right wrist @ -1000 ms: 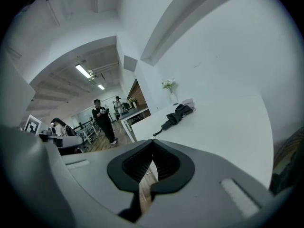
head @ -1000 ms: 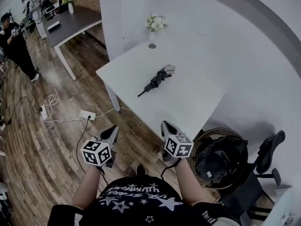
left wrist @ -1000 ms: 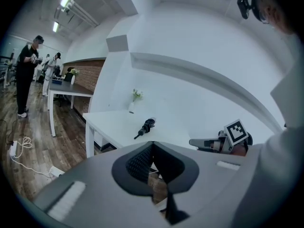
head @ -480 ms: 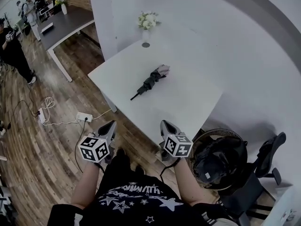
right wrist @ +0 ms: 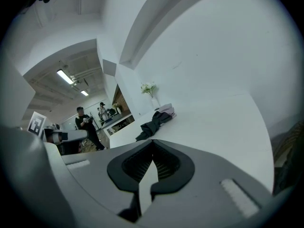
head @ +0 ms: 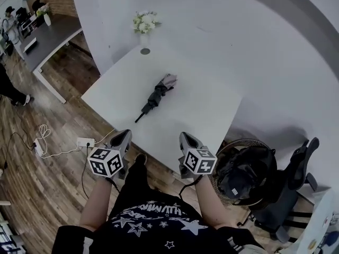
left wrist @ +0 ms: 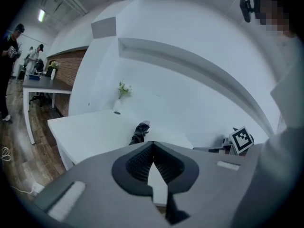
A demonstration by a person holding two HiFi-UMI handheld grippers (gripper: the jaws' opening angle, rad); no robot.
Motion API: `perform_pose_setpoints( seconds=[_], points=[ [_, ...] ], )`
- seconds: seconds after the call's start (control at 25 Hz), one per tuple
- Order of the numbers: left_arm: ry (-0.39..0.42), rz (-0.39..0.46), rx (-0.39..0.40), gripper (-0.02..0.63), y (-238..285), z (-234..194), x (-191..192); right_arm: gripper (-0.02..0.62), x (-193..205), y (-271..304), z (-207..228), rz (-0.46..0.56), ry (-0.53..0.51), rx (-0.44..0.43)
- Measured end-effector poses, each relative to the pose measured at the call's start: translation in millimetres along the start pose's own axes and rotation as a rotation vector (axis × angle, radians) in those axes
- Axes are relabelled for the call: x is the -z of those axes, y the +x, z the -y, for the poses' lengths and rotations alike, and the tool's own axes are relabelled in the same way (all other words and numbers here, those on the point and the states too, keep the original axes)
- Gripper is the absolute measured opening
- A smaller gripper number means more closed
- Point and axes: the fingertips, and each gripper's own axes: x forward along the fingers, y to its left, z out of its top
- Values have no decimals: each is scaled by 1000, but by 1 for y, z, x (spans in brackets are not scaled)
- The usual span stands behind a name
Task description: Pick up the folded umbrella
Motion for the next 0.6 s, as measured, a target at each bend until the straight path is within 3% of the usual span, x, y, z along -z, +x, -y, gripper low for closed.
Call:
perform_pose_setpoints(
  seconds=[0.44, 0.6],
  points=[
    [42, -142, 155, 3, 104, -32, -35, 17, -35, 52, 29, 36, 87, 160],
    [92, -209, 197, 5, 140, -35, -44, 17, -45, 56, 41, 58, 125, 236]
  ],
)
